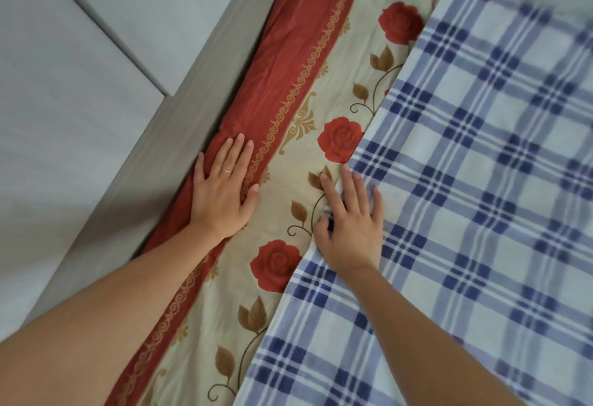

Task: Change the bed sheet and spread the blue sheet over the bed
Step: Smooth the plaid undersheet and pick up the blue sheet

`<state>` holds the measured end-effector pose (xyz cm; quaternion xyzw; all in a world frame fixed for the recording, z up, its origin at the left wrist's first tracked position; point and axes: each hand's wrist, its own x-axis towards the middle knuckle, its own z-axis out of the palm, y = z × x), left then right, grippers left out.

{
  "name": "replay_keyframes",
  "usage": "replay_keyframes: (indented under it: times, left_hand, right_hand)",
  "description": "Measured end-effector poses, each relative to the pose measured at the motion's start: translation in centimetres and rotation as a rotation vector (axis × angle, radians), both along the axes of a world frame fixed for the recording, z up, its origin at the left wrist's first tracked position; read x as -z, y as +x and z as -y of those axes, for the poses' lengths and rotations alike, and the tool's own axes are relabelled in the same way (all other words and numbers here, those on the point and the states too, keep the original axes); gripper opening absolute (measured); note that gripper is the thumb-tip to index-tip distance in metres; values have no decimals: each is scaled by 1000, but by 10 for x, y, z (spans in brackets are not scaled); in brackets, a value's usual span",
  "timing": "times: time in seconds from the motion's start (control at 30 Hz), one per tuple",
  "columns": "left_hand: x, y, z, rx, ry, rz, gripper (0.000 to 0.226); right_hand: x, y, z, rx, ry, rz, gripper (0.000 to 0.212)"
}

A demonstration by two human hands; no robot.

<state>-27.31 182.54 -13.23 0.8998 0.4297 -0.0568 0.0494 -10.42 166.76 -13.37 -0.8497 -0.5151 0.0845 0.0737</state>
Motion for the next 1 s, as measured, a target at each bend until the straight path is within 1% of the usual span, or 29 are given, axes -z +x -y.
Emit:
replay_keyframes:
  times: [0.13,0.17,0.23,0.33,0.4,0.47,0.5,0.57,0.6,0.63,0.67,0.7,0.73,0.77,0.83,0.87,0.9,0.93,1.0]
  left_hand:
    - [-11,15,6,-23,-2,-106,70]
    - [-12,15,7,-31,10,-111,69]
    - [-16,25,13,-80,-33,-81,72]
    - [-19,75,32,-104,-195,-7,78]
    - [-24,134,38,-65,-354,6,73]
    - [-27,180,35,-74,-463,-13,73]
    - [-28,184,25,-126,-493,-8,77]
    - [-23,203,18,-167,-563,-28,91]
    - [-22,204,14,-168,-575,-37,99]
    - [-22,201,15,-168,-596,-64,107]
    - [-25,202,17,-170,-607,-85,116]
    - [-24,203,19,-166,-603,-101,125]
    - [-23,203,21,-170,-598,-117,131]
    - [-23,204,22,-167,-582,-139,135]
    - [-37,210,25,-179,-593,-191,139]
    - [-42,208,29,-197,-609,-202,139]
    - [-47,210,30,-200,-606,-232,138]
    - [-48,212,32,-213,-617,-262,138]
    - [-55,222,29,-243,-646,-298,141]
  right_hand:
    - [-6,1,0,4,-49,3,61]
    - [-8,1,0,3,-48,0,62]
    - [-7,-1,0,0,-39,-8,62]
    - [-1,-2,4,5,7,10,61]
    - [1,1,4,18,53,8,61]
    - [-1,1,6,15,120,-78,59]
    - [-6,-8,6,-19,160,-136,57]
    - [-5,-9,48,-88,133,-238,55]
    - [-7,-3,72,-149,122,-223,55]
    - [-9,5,102,-202,120,-169,54]
    - [-14,24,131,-193,121,-117,53]
    - [-16,51,156,-110,125,-62,53]
    - [-17,85,173,58,132,-7,54]
    - [-17,123,182,300,135,38,56]
    - [-18,195,169,799,121,-11,61]
    - [-16,216,152,943,95,-50,63]
    - [-13,231,127,983,63,-65,64]
    - [-8,238,105,918,21,-43,64]
    - [-8,248,69,641,-24,-17,65]
